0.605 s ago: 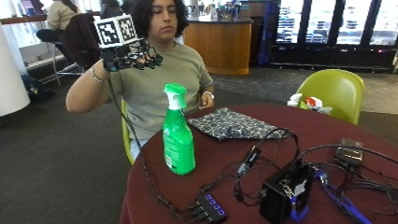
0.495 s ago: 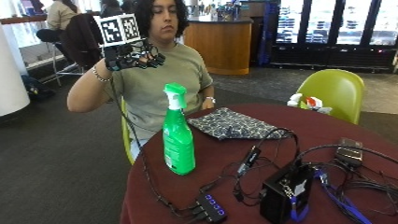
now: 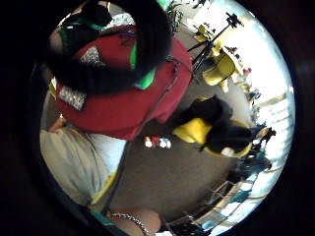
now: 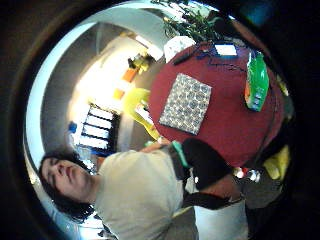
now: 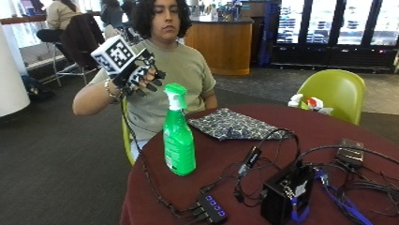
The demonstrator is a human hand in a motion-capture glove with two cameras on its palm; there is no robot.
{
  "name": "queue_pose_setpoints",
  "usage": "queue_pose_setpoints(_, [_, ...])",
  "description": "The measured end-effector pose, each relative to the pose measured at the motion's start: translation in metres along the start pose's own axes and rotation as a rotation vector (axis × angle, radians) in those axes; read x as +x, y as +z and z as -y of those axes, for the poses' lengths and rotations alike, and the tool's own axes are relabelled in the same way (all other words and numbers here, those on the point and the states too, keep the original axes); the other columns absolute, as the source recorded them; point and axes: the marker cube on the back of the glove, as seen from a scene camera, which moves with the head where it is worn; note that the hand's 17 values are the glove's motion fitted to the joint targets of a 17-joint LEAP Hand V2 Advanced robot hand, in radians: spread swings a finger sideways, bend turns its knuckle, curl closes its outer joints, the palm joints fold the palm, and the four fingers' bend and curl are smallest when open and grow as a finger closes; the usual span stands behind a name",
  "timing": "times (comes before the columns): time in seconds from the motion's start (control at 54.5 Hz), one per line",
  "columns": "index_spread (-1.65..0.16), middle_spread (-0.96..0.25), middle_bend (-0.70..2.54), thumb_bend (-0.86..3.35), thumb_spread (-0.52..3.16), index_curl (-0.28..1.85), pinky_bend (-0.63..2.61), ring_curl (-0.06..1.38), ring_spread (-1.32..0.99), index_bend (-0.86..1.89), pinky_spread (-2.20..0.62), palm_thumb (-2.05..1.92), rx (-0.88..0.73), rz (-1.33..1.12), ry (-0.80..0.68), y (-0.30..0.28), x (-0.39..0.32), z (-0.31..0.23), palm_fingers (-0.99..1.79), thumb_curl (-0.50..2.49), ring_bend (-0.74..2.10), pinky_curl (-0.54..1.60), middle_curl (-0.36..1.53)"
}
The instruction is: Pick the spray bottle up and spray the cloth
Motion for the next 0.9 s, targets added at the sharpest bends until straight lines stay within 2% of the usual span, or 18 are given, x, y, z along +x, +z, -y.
queue_pose_setpoints(0.11, [-0.39, -0.08, 0.2, 0.07, 1.07, 0.22, 0.36, 0.28, -0.15, 0.13, 0.16, 0.58, 0.028, 0.269, 0.169, 0.017, 0.023, 0.005, 0.61, 0.29, 0.41, 0.3, 0.29])
queue_pose_setpoints(0.33, [-0.36, -0.05, 0.19, 0.05, 1.07, 0.22, 0.4, 0.32, -0.13, 0.11, 0.15, 0.71, 0.129, 0.422, 0.327, 0.037, 0.058, 0.05, 0.57, 0.35, 0.45, 0.34, 0.32])
queue_pose_setpoints(0.44, [-0.36, -0.05, 0.18, 0.08, 1.11, 0.22, 0.41, 0.33, -0.13, 0.12, 0.14, 0.8, 0.246, 0.443, 0.399, 0.039, 0.073, 0.078, 0.59, 0.4, 0.46, 0.34, 0.32])
queue_pose_setpoints(0.569, [-0.35, -0.05, 0.2, 0.11, 1.16, 0.22, 0.39, 0.33, -0.13, 0.12, 0.11, 0.88, 0.443, 0.471, 0.398, 0.039, 0.09, 0.106, 0.69, 0.44, 0.48, 0.34, 0.33])
queue_pose_setpoints(0.642, [-0.33, -0.08, 0.23, 0.1, 1.14, 0.22, 0.46, 0.34, -0.15, 0.12, 0.02, 0.92, 0.508, 0.474, 0.439, 0.04, 0.096, 0.122, 0.94, 0.47, 0.51, 0.35, 0.35])
queue_pose_setpoints(0.66, [-0.32, -0.1, 0.25, 0.09, 1.09, 0.22, 0.52, 0.36, -0.16, 0.1, -0.07, 0.92, 0.517, 0.477, 0.448, 0.04, 0.097, 0.124, 1.15, 0.47, 0.56, 0.37, 0.37])
queue_pose_setpoints(0.679, [-0.32, -0.11, 0.25, 0.09, 1.08, 0.22, 0.53, 0.35, -0.16, 0.1, -0.1, 0.92, 0.527, 0.478, 0.451, 0.04, 0.099, 0.126, 1.15, 0.48, 0.55, 0.36, 0.37])
queue_pose_setpoints(0.734, [-0.3, -0.14, 0.33, 0.06, 1.05, 0.25, 0.63, 0.41, -0.18, 0.16, -0.15, 0.92, 0.539, 0.474, 0.398, 0.041, 0.104, 0.127, 1.38, 0.5, 0.66, 0.42, 0.42])
queue_pose_setpoints(0.77, [-0.3, -0.15, 0.39, 0.06, 1.07, 0.29, 0.67, 0.45, -0.18, 0.25, -0.14, 0.92, 0.54, 0.475, 0.355, 0.041, 0.107, 0.125, 1.44, 0.5, 0.71, 0.45, 0.45])
queue_pose_setpoints(0.844, [-0.29, -0.17, 0.56, 0.08, 1.09, 0.38, 0.74, 0.5, -0.19, 0.48, -0.14, 0.97, 0.608, 0.498, 0.449, 0.041, 0.107, 0.137, 1.52, 0.54, 0.8, 0.51, 0.53])
queue_pose_setpoints(0.899, [-0.27, -0.19, 0.68, 0.08, 1.05, 0.43, 0.79, 0.54, -0.2, 0.58, -0.14, 0.99, 0.607, 0.516, 0.458, 0.044, 0.107, 0.14, 1.48, 0.57, 0.87, 0.55, 0.58])
